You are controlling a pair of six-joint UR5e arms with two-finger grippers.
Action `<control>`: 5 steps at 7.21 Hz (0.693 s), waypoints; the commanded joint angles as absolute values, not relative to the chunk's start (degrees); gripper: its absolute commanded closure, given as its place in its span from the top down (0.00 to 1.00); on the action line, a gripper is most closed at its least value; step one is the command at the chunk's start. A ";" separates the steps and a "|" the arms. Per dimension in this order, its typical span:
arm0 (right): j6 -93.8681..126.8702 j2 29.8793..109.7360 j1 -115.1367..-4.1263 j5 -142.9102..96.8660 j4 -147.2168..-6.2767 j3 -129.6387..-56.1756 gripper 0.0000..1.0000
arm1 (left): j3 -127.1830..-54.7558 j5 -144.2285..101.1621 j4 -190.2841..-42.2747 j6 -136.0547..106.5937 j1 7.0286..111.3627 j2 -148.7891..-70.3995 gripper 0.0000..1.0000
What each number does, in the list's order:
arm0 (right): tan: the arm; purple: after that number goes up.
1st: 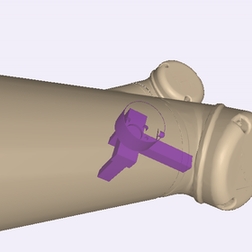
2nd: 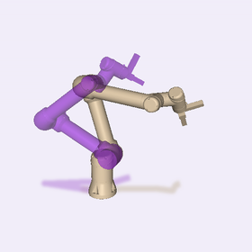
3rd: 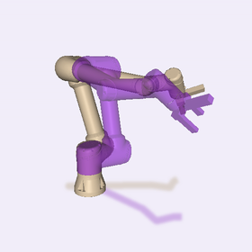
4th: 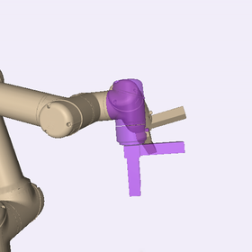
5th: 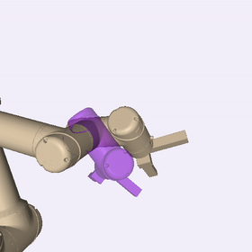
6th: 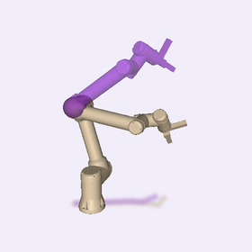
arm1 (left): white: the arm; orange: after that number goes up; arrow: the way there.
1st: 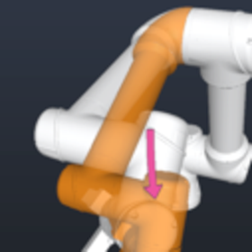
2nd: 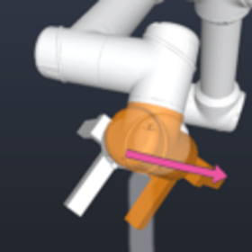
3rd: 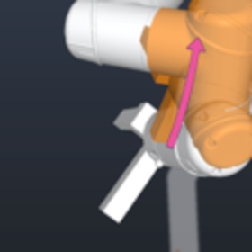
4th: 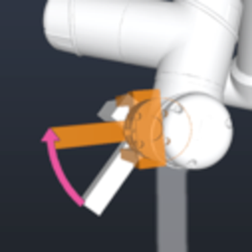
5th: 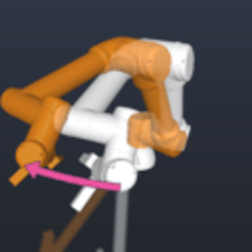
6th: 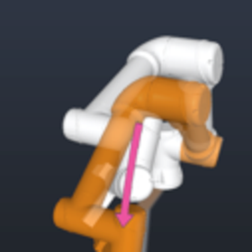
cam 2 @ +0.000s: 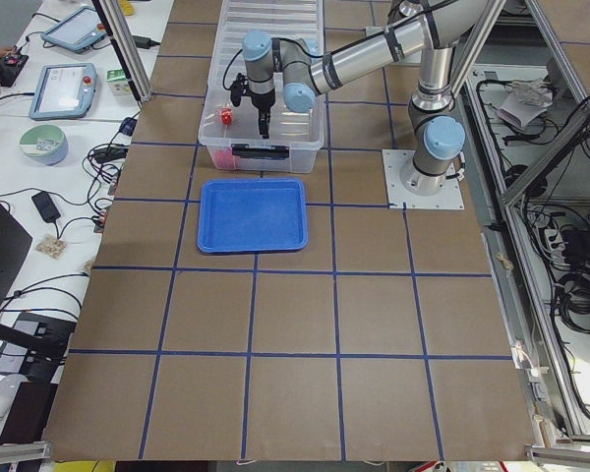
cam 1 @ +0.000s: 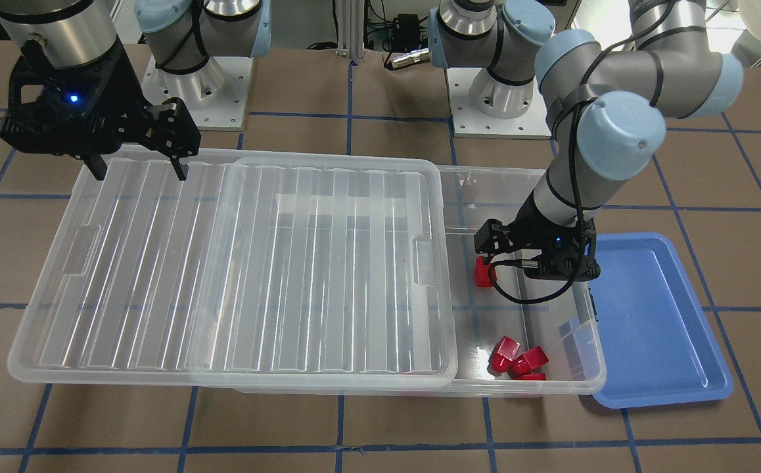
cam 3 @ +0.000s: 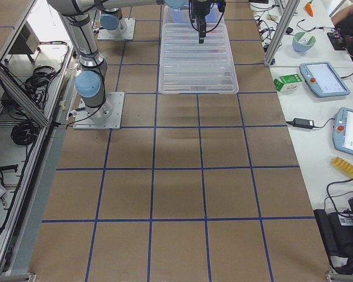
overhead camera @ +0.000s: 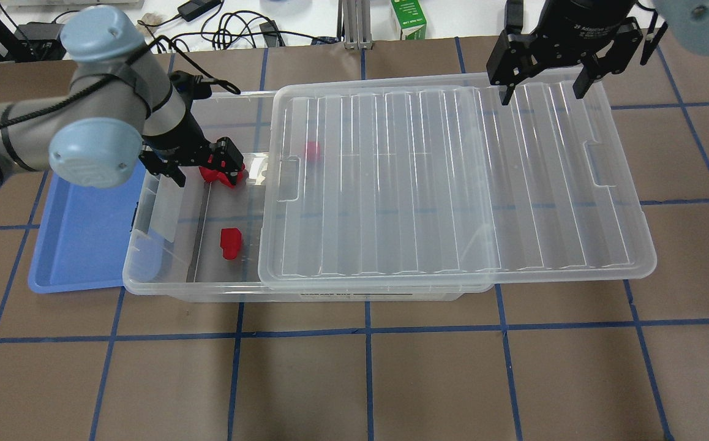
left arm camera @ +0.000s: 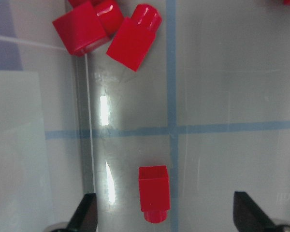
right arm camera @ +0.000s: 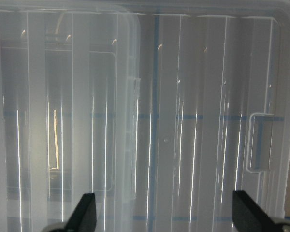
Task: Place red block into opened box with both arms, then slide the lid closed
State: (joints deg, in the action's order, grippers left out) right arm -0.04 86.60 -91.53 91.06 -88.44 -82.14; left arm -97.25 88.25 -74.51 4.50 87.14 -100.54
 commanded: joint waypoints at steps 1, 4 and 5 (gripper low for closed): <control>0.70 87.01 -91.58 91.14 -85.80 -82.27 1.00 | -88.18 88.68 -87.24 4.57 87.80 -96.18 1.00; 0.44 87.10 -91.58 91.14 -85.87 -82.26 1.00 | -90.59 89.82 -89.39 9.28 87.98 -90.36 1.00; 0.35 87.10 -91.58 91.23 -85.96 -82.18 1.00 | -90.18 90.17 -88.78 11.93 87.98 -89.22 1.00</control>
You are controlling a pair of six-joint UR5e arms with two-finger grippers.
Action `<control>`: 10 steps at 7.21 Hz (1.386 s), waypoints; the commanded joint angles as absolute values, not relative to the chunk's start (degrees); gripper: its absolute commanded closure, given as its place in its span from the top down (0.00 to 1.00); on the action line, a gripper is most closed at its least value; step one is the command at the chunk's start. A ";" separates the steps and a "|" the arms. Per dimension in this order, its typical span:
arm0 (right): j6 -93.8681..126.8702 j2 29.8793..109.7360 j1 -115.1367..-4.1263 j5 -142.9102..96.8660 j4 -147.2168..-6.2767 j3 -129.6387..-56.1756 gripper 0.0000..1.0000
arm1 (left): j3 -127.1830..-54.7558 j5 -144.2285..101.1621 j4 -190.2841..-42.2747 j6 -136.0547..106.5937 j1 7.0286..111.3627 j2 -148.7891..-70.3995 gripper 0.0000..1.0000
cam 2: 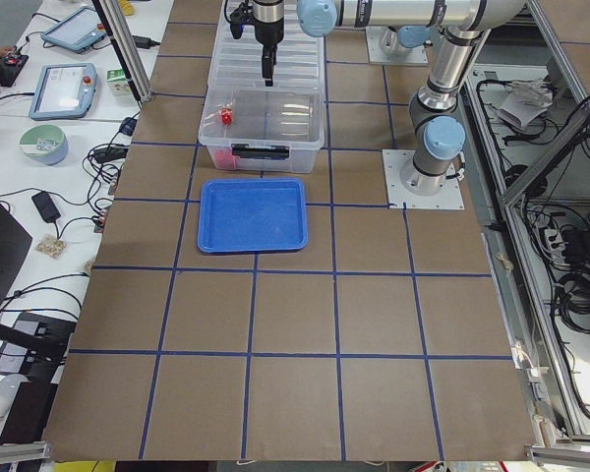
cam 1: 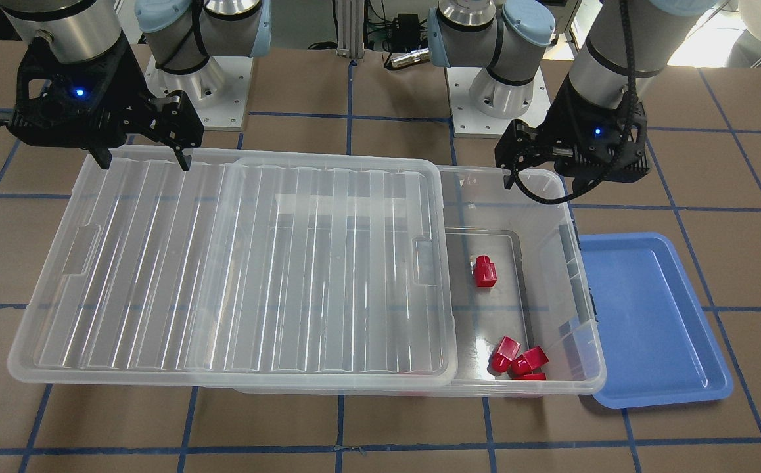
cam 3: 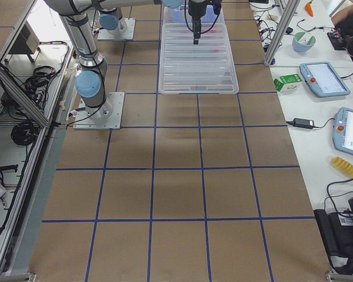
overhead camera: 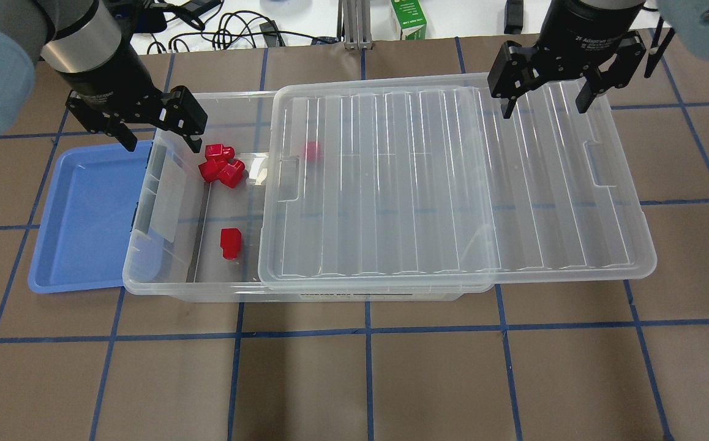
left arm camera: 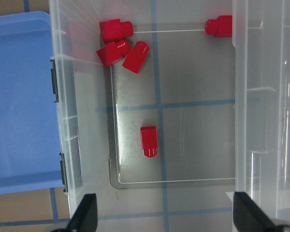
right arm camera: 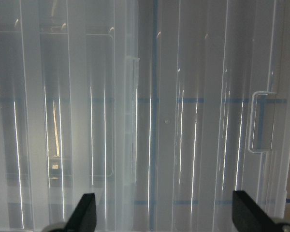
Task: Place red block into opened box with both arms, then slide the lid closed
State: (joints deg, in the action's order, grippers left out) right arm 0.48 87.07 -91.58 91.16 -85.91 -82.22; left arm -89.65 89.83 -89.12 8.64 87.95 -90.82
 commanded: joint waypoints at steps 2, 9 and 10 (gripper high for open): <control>0.00 87.01 -91.58 91.14 -86.04 -82.09 1.00 | -90.01 89.13 -88.77 12.31 87.01 -89.21 1.00; -0.26 86.84 -90.45 92.02 -86.39 -82.09 1.00 | -87.36 89.47 -90.26 5.98 87.63 -90.80 1.00; -0.79 86.84 -87.57 92.72 -86.31 -82.00 1.00 | -87.80 89.65 -90.26 5.98 87.63 -90.79 1.00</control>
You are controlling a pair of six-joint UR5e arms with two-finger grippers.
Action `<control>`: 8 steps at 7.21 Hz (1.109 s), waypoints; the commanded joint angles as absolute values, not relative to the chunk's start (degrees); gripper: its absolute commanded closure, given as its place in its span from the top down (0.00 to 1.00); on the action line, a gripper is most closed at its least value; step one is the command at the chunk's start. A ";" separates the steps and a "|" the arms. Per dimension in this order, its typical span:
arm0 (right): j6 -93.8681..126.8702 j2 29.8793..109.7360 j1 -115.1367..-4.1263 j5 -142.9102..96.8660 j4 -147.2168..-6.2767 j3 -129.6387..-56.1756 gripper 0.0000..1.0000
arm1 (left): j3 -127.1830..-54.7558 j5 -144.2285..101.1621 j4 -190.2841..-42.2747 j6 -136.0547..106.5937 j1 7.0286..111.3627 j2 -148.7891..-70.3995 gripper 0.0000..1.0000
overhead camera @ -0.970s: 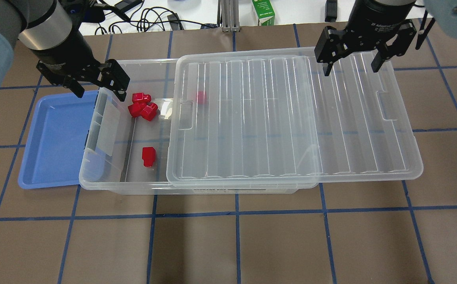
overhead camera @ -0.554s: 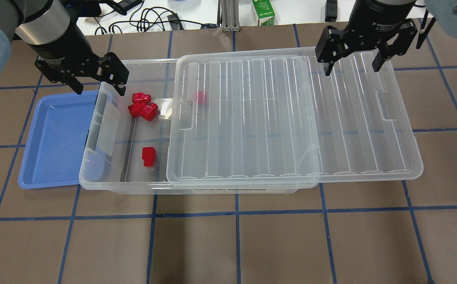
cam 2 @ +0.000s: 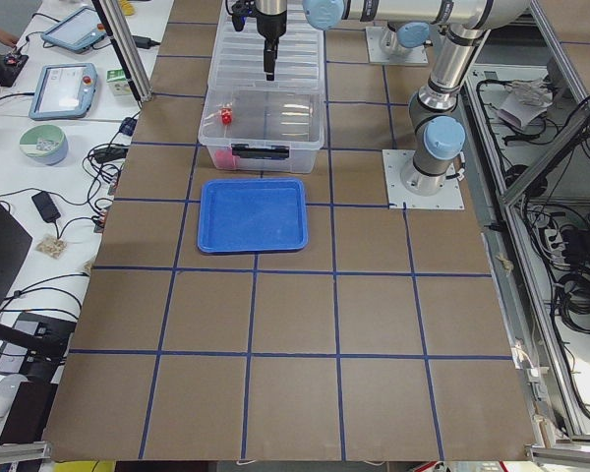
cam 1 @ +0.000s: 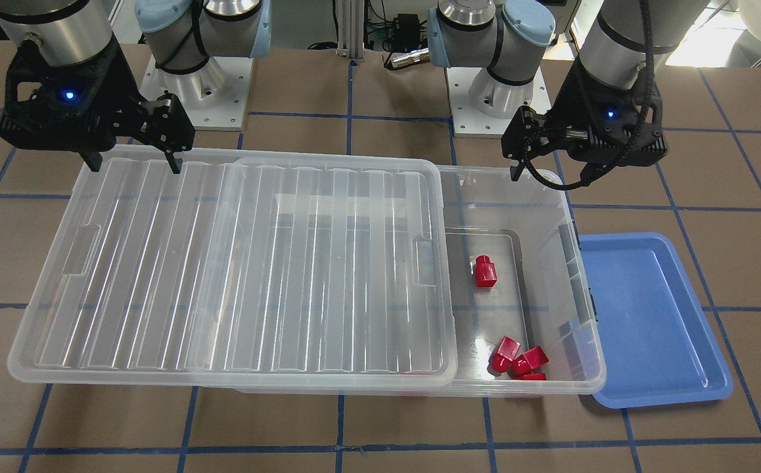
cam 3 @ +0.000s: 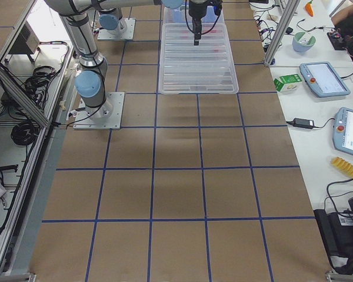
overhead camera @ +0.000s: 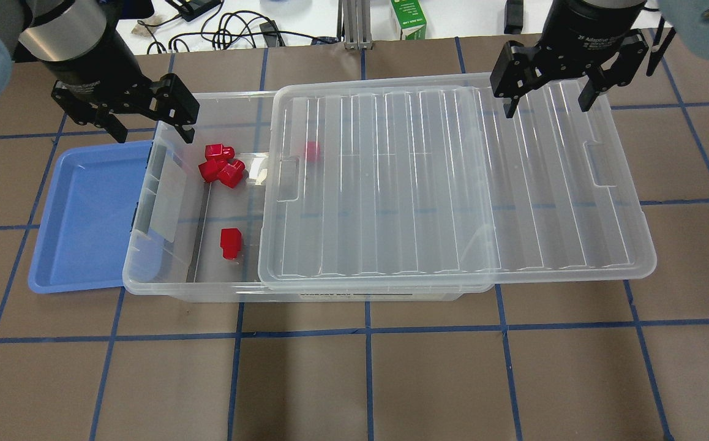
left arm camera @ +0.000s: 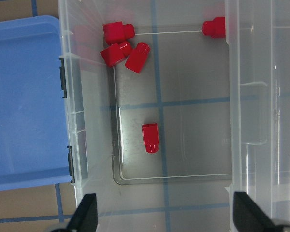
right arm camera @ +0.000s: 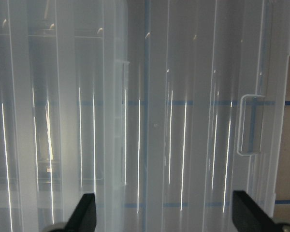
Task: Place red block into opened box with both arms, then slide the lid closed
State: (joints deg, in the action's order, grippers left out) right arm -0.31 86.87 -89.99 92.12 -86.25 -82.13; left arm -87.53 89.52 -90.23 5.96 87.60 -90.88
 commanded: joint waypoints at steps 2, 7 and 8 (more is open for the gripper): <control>-11.01 86.84 -75.21 93.51 -86.30 -82.87 1.00 | -88.07 89.65 -90.26 6.06 87.63 -90.44 1.00; -20.04 79.37 -67.85 96.77 -100.70 -92.36 1.00 | -88.33 89.65 -90.18 5.98 87.71 -90.27 1.00; -20.13 79.54 -67.94 97.12 -100.98 -94.72 1.00 | -88.50 89.47 -90.18 5.98 87.80 -90.09 1.00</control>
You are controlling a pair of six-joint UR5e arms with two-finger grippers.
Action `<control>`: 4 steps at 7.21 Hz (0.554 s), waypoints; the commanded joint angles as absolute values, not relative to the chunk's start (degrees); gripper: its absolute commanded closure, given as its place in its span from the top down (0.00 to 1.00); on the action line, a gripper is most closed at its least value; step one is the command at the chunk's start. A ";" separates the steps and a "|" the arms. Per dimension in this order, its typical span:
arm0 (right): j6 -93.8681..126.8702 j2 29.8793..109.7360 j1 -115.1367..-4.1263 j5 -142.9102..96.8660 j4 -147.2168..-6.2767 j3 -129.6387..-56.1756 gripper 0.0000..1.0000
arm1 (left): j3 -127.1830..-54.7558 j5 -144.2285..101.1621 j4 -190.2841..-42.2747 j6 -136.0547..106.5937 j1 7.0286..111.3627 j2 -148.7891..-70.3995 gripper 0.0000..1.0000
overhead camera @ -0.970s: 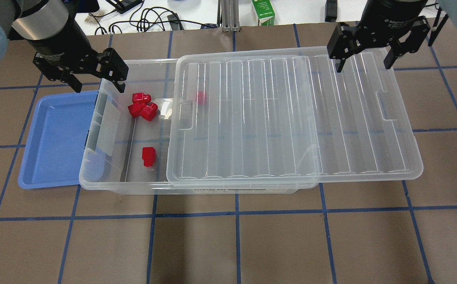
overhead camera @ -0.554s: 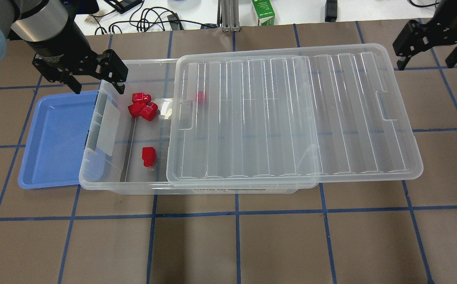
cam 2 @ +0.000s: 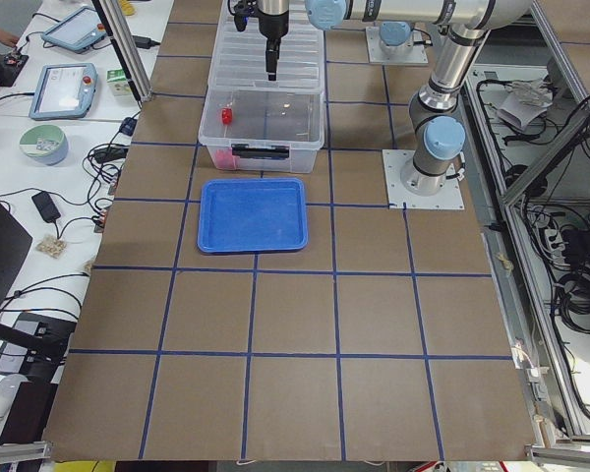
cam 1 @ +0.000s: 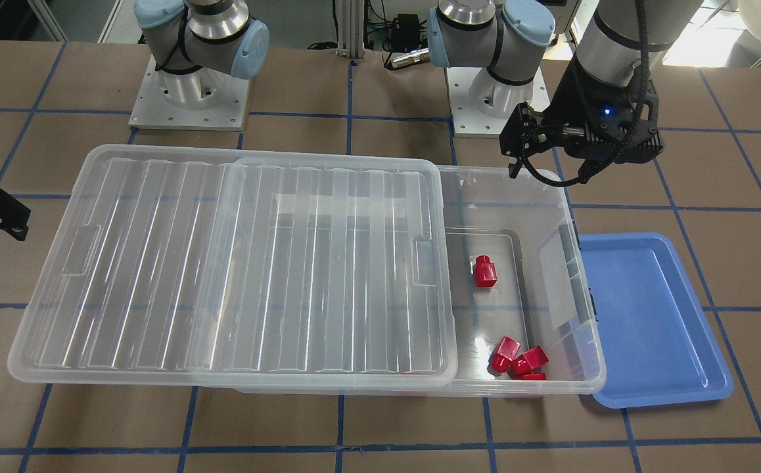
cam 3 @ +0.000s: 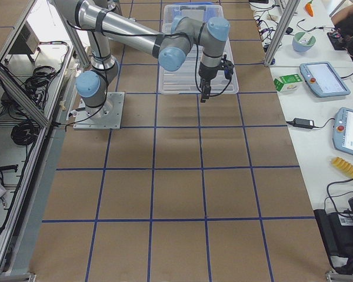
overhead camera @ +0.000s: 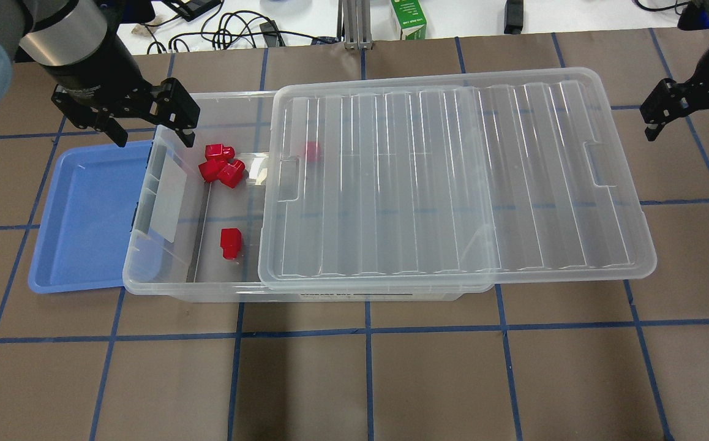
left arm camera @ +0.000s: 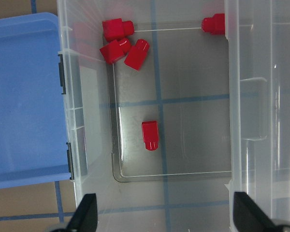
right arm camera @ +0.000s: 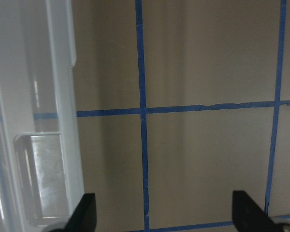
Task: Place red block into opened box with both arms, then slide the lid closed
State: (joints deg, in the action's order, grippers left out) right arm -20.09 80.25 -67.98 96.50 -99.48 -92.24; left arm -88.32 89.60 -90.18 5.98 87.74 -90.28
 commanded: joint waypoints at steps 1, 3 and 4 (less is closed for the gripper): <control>-19.60 79.80 -68.11 97.21 -100.38 -95.96 1.00 | -88.42 89.30 -90.09 5.89 87.72 -90.44 1.00; -19.51 79.37 -68.55 98.60 -100.55 -96.33 0.99 | -88.50 89.38 -90.09 5.98 87.71 -89.83 1.00; -19.34 79.54 -68.73 98.70 -100.46 -96.50 0.99 | -88.51 89.21 -90.09 5.98 87.71 -90.09 1.00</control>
State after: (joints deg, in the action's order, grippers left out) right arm -19.51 79.50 -68.49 98.16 -100.49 -96.20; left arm -88.48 89.34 -90.09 5.97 87.72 -89.99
